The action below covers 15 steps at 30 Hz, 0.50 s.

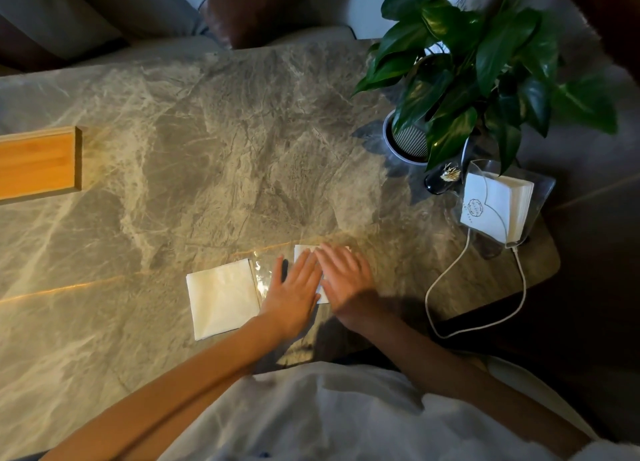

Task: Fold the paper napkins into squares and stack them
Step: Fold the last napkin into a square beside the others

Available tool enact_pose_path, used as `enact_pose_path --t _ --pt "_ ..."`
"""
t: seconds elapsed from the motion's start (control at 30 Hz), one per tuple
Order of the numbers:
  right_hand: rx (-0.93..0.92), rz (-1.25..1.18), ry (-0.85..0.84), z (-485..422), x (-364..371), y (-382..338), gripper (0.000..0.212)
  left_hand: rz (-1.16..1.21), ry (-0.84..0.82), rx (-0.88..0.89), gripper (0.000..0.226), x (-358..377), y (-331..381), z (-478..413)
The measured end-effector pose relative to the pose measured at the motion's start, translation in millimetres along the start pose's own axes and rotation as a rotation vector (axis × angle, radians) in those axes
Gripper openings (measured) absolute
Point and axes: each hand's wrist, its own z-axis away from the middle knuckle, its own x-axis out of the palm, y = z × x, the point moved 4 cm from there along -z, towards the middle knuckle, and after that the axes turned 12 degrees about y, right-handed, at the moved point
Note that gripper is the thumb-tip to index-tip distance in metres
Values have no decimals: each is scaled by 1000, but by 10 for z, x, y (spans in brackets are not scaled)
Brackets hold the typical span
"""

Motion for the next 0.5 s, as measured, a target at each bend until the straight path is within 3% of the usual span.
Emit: enact_pose_path --t 0.17,0.5 --pt "-2 86 -208 77 346 129 70 -15 -75 -43 65 189 -95 57" --pt "31 7 -238 201 120 542 85 0 -59 -108 62 250 -252 221"
